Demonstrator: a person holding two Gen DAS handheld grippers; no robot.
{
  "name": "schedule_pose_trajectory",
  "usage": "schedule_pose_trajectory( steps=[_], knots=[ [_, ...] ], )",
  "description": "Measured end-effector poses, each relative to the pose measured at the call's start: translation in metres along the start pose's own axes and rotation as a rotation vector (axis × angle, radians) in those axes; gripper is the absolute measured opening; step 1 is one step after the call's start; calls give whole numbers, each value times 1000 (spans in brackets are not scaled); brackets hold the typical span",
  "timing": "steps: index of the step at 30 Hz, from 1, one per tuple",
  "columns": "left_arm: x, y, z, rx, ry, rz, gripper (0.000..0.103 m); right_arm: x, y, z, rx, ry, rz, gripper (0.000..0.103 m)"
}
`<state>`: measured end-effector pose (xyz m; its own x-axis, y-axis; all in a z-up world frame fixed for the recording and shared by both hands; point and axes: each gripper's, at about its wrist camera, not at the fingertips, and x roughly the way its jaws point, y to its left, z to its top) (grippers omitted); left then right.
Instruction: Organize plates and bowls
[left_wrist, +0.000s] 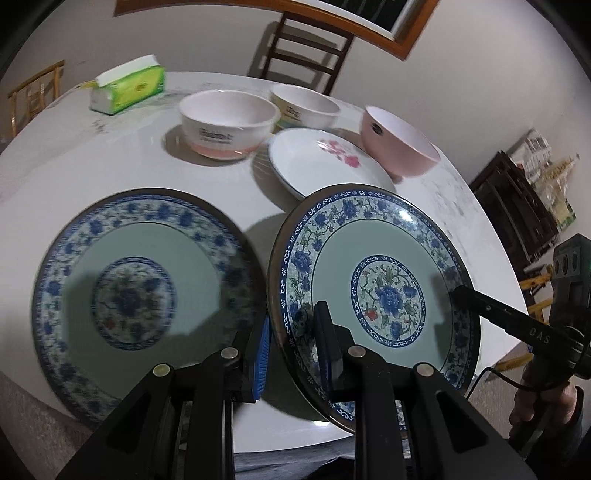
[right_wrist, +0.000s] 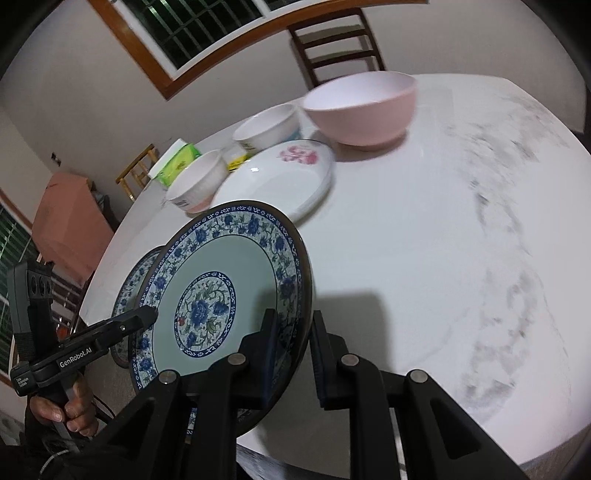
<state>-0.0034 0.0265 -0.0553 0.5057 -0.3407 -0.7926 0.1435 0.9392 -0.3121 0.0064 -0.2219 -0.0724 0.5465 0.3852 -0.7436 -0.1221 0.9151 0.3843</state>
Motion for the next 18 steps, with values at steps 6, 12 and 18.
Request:
schedule_pose_trajectory(
  steps=[6,12,18],
  knots=[
    [-21,31,5,-55,-43,56,19,20,37,14,-54,15,45,18],
    [-40,72,7,-119,-71,134,20,47,78,19,-107,51,95,18],
    [-50,110,1,-175,-73,196,21,74,113,15,-143,101,124,18]
  ],
)
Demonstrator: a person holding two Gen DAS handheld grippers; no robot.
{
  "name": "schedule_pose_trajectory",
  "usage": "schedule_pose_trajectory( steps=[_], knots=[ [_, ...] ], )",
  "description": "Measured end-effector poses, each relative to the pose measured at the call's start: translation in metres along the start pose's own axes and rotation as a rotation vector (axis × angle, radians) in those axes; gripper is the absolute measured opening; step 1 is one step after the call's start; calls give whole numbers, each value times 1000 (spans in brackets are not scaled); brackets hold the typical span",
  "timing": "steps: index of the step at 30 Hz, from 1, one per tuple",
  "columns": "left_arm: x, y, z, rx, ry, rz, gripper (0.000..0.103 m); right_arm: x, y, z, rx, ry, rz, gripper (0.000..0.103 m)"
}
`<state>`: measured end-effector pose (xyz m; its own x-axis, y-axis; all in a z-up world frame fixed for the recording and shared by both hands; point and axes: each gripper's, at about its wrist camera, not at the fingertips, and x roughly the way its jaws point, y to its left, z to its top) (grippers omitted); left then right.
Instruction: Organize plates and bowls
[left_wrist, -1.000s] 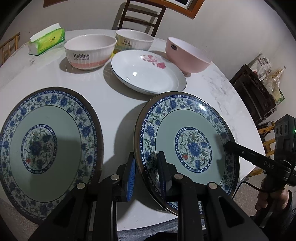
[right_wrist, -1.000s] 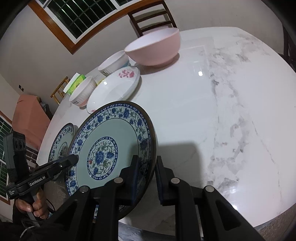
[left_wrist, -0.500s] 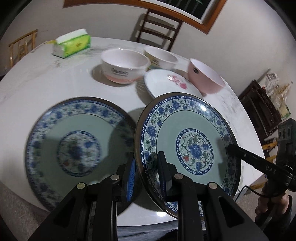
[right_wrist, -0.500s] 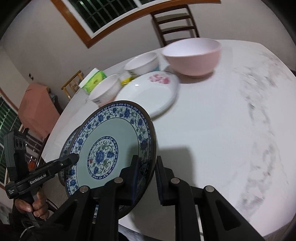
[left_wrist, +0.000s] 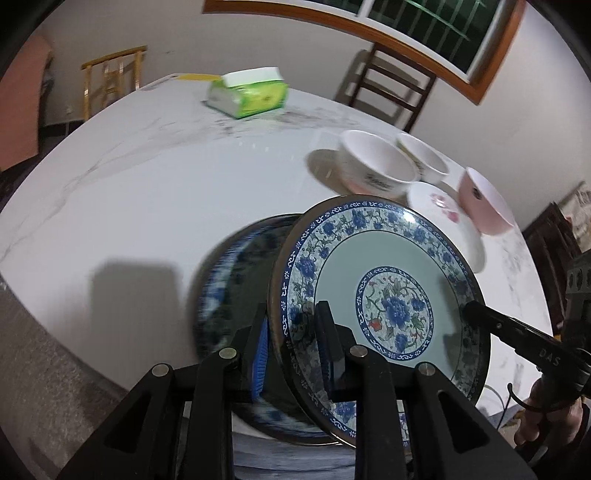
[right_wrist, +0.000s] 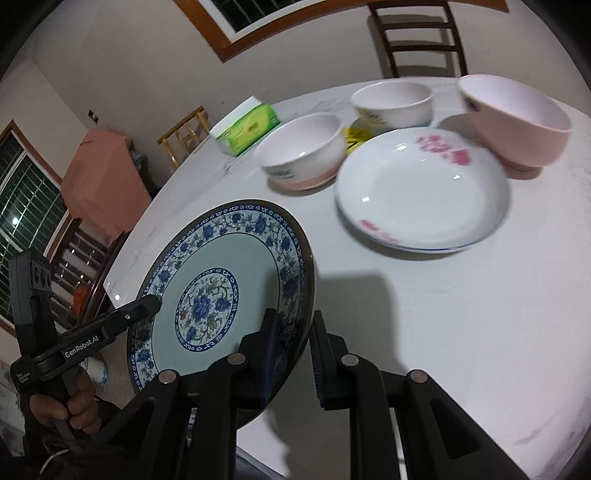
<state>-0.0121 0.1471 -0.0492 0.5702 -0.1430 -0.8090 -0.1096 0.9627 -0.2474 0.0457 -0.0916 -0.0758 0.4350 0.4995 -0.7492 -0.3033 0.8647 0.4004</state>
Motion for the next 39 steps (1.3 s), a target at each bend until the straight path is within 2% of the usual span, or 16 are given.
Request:
schedule_pose_trajectory(
  steps=[8,17,21,22,25,31,39],
  knots=[
    [3,32,1,-40,5,53,21,26,22,0,-21,49,15,18],
    [12,45,-2,-73,18,59,22,36,34,-3,-60,64,-18,18],
    [15,45,-4,-64,24,83,21,36,43,-3,-105,55,-51,19],
    [16,43,-5,-46,25,105,16,36,45,-3,-125,51,-66,20],
    [18,34,-5,20,15,151,16,34,47,-3,-143,37,-86,20],
    [21,35,-4,20,4,148,16,35,46,-1,-152,44,-89,21],
    [21,34,-4,10,3,155,21,35,48,-4,-160,60,-93,22]
  ],
)
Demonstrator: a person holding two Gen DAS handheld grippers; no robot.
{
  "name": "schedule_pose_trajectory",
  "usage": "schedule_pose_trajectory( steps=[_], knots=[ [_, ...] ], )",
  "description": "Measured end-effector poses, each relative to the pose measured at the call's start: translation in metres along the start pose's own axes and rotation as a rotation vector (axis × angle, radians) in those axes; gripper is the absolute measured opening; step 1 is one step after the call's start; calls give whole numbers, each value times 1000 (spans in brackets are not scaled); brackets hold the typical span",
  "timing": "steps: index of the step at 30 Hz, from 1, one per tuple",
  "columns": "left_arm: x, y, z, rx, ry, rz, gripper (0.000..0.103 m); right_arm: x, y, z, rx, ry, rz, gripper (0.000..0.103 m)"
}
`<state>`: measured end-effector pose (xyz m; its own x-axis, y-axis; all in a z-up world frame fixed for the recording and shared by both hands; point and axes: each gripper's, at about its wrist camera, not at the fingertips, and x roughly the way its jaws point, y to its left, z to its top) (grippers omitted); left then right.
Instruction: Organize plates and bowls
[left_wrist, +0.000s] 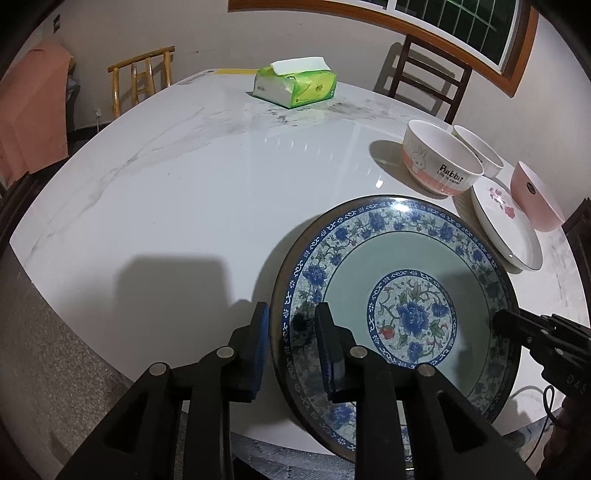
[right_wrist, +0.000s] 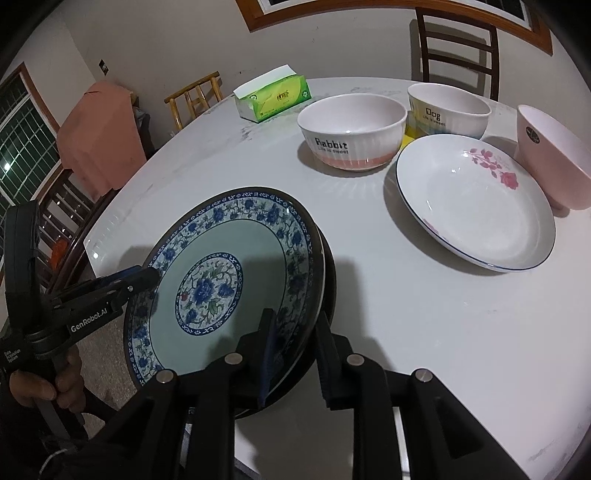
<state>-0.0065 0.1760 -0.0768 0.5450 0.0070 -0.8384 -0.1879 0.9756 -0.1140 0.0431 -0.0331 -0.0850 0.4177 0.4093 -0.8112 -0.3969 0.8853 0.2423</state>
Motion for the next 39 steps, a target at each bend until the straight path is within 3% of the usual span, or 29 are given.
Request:
schedule_pose_trajectory(
  steps=[6,14,17,20,24,32,34,39],
  knots=[
    [-1,-1,0,-15,-12,3,25,-1,4,1,-45,-11,-73,22],
    [-11,-6,4,-25,-59,23,28,-8,1,3,-42,-45,-83,22],
    [-19,-11,7,-19,-104,72,40,-14,-2,1,-42,-74,-137,23],
    [-27,-24,8,14,-153,117,45,-19,-7,0,-39,-100,-202,23],
    [-31,-43,13,32,-178,92,54,-30,-16,-2,-26,-131,-251,23],
    [-31,-104,15,143,-190,13,58,-51,-39,-5,21,-166,-337,26],
    [-32,-116,15,168,-199,4,60,-56,-46,-4,39,-175,-347,31],
    [-35,-139,17,199,-208,-10,60,-64,-62,-5,86,-186,-358,32]
  ],
)
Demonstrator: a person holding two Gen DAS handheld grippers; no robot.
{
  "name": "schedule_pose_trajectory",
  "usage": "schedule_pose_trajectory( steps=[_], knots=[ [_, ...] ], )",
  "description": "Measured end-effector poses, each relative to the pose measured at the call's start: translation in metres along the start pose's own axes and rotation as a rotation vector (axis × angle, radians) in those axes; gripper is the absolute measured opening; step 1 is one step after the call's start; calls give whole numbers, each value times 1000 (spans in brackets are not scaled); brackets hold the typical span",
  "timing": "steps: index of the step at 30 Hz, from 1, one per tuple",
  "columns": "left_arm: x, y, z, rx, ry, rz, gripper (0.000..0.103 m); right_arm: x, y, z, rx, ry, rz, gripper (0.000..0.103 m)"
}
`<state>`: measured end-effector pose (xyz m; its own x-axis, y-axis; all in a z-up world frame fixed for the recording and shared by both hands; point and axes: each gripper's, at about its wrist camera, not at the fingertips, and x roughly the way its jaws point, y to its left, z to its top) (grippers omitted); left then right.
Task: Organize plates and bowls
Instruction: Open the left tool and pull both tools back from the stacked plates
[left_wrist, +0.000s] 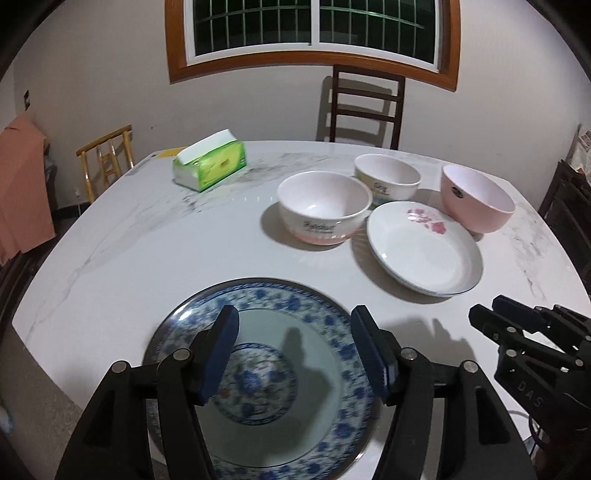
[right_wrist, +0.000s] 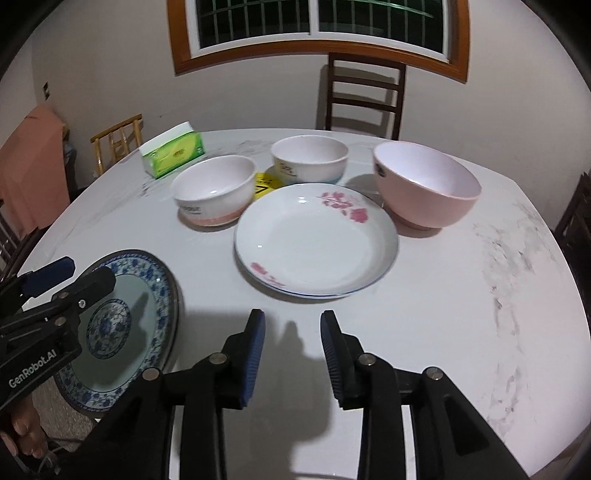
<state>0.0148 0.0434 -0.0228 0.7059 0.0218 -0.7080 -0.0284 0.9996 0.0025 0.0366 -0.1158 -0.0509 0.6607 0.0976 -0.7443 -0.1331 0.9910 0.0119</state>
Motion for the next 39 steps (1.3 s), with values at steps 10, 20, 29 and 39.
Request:
schedule_pose_trajectory(
  steps=[10,20,29,39],
  knots=[
    [-4,-11,7,-10,-2,2,60,-6,-19,-3,52,-14,-26,32],
    [-8,-16,8,-12,-5,-22,60,-13,-32,-6,97,-34,-31,32],
    [4,-28,8,2,-3,-76,60,-8,-37,-6,98,-53,-5,32],
    [28,-47,4,39,36,-105,60,3,-48,-6,117,-39,18,32]
  ],
)
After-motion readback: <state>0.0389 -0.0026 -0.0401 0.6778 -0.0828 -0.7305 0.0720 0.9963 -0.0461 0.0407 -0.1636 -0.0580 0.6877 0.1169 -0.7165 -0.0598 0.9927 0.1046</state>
